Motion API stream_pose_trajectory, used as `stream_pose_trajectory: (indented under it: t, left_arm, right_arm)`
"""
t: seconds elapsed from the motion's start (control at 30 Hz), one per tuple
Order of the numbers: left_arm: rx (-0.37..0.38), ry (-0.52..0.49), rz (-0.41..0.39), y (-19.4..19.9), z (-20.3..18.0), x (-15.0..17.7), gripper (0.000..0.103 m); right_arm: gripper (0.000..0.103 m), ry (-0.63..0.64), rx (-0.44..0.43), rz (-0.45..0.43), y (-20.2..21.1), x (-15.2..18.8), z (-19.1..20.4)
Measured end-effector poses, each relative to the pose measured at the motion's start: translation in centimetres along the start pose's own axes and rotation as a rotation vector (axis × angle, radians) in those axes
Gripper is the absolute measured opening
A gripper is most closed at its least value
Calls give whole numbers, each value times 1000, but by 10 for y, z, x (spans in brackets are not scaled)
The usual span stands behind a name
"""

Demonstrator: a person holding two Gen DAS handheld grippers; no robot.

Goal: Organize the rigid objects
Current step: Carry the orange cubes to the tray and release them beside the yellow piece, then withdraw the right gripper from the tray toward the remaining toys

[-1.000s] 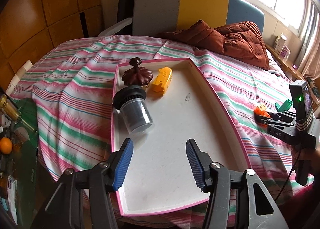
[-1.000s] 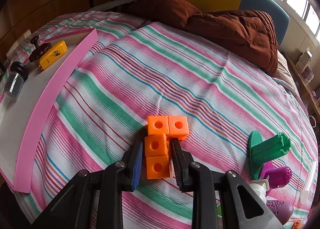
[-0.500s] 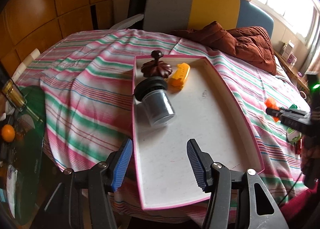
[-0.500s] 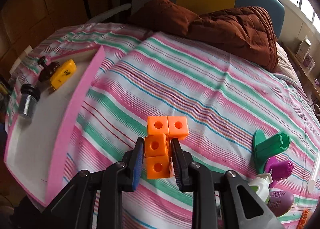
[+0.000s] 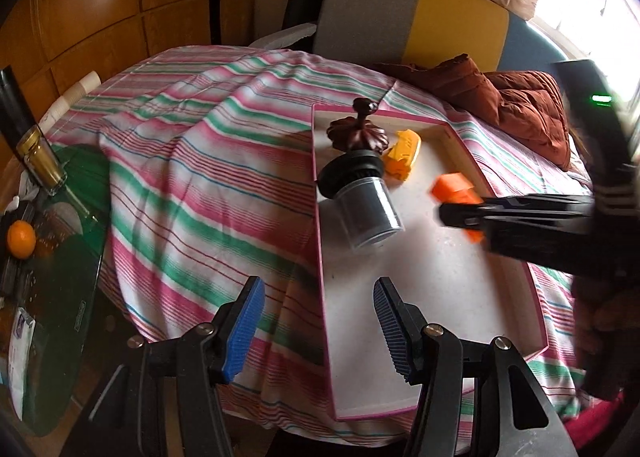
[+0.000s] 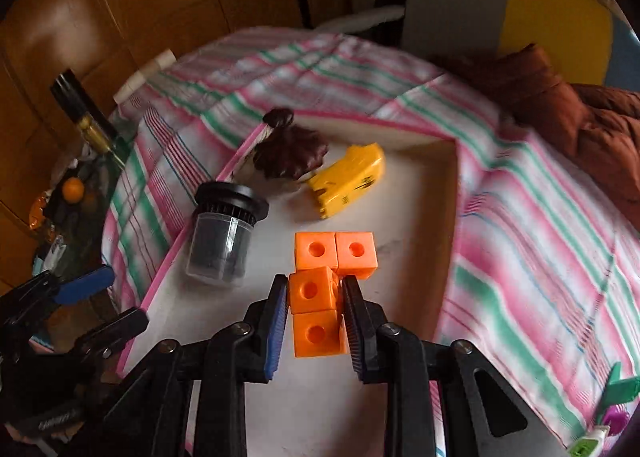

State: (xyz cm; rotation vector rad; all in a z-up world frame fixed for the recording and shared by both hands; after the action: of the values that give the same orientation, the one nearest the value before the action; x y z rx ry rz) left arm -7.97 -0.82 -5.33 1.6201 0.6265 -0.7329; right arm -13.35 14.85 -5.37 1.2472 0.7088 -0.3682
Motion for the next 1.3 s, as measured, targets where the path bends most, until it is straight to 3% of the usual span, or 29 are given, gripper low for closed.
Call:
stream_pose_trajectory:
  t: [0.13, 0.33, 0.4, 0.5, 1.3]
  left_arm:
    - [-3, 8, 7, -2, 5, 1, 58]
    - [-1, 11, 13, -5, 6, 3, 58]
    - [-2, 10, 12, -5, 6, 3, 58]
    - [-1, 8, 8, -3, 5, 2, 58]
    - [17, -64, -23, 12, -19, -1, 58]
  right_arm:
    - [26, -20, 16, 37, -34, -5, 5]
    - [30, -58, 36, 16, -47, -11, 0]
    - [39, -68, 20, 9, -43, -10, -1]
    - [44, -61, 17, -17, -33, -9, 0]
    - [44, -82, 133, -183, 62, 22, -23]
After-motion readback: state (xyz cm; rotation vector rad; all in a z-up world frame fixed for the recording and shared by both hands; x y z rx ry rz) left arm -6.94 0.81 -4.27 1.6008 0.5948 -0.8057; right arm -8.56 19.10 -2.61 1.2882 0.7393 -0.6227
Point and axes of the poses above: each gripper's, at about its wrist camera, not at the fingertips, and y roughly against the way its jaws point, z to its left, x to its underside, the point moved 2 cm from there along -y, roughly the way its jaws point, and after that the axes turned 14 degrees about -z, right-handed, at the moved point
